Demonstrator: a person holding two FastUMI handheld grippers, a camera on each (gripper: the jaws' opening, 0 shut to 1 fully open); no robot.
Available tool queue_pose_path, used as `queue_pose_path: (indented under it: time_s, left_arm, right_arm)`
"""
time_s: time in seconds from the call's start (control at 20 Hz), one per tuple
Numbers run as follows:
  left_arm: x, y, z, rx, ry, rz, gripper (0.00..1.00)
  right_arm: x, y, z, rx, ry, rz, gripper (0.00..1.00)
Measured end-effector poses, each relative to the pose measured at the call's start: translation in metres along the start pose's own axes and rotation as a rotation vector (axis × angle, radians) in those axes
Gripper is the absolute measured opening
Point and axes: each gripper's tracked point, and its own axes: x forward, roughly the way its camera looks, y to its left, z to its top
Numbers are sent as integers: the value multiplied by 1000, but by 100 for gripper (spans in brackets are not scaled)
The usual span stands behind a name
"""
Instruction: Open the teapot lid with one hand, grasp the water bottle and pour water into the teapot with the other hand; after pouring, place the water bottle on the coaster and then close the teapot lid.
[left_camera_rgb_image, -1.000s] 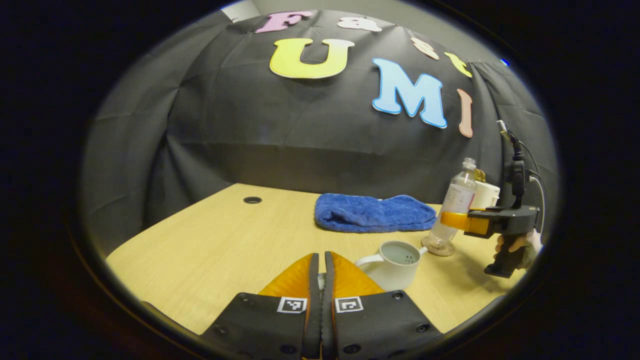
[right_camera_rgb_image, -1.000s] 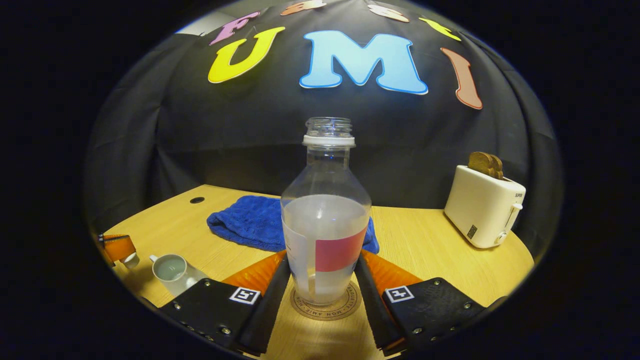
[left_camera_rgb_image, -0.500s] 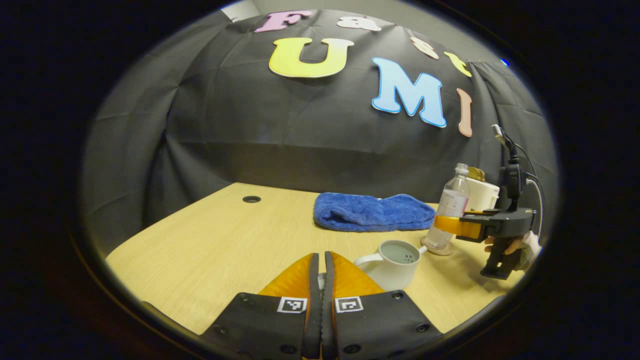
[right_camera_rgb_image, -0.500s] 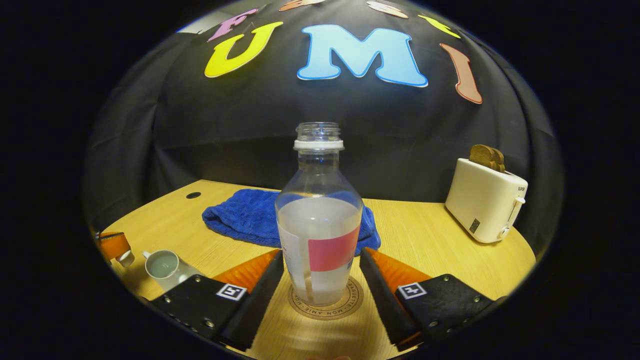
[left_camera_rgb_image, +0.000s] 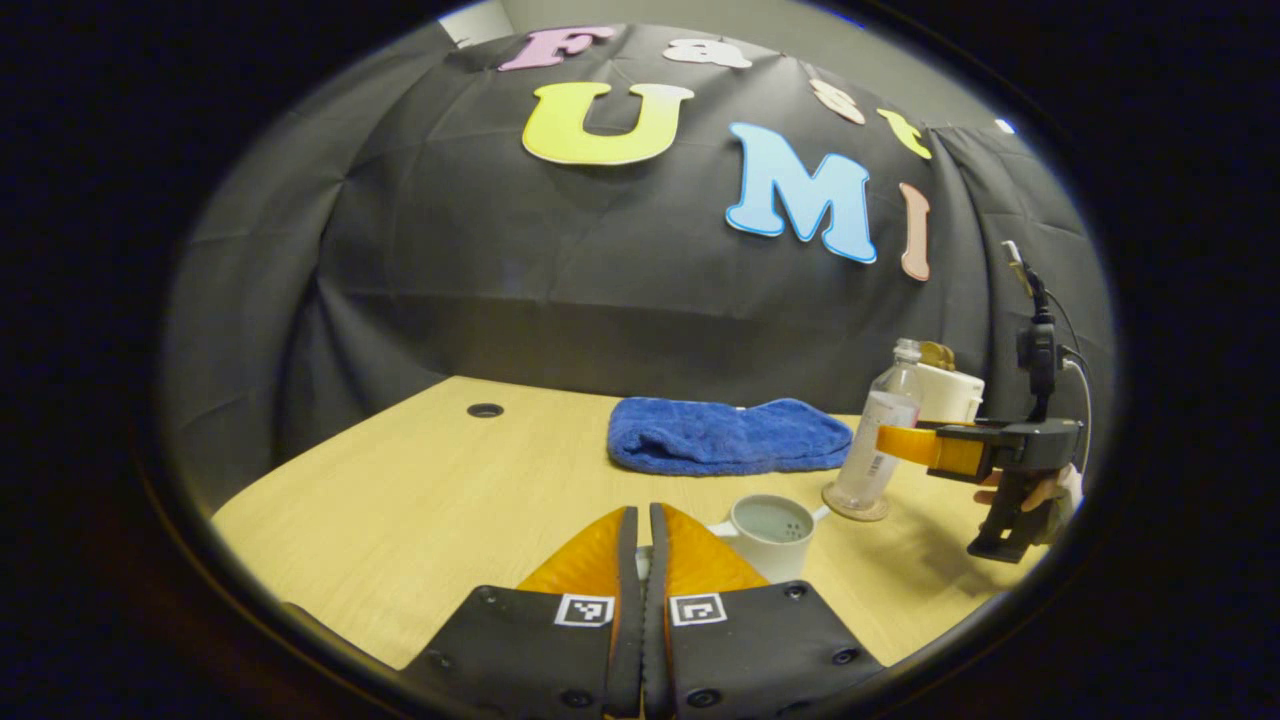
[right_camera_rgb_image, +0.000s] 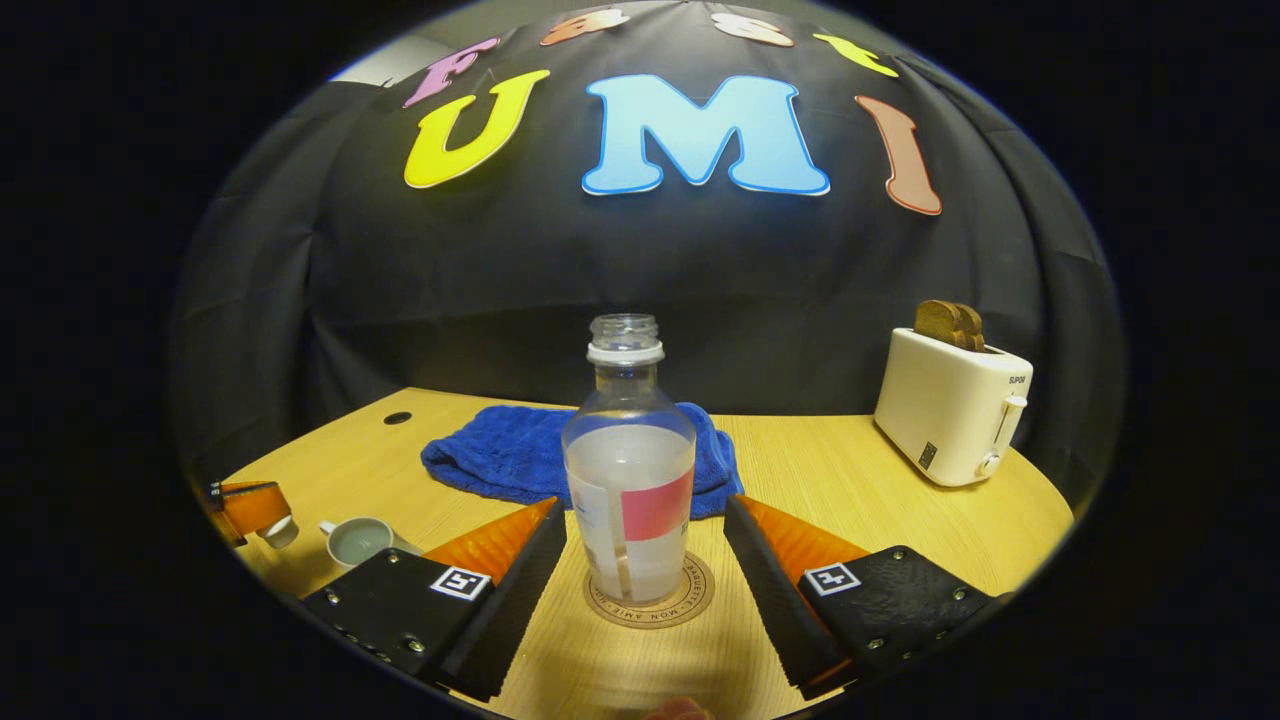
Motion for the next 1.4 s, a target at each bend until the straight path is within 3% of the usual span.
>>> queue_pose_path:
  time_s: [0.5,0.85,1.4]
  left_arm:
    - [20,-43,55,80,-74,-48,6]
    - [47,-83,43,147,-57,-82,6]
    - [66,-94,11,156,-5,-67,7]
  right_arm:
    - [-52,-4,8,7,-66,13,98]
    - [-65,-6,6,18,-90,23,98]
    - [-62,-20,-1,79,-80,26,98]
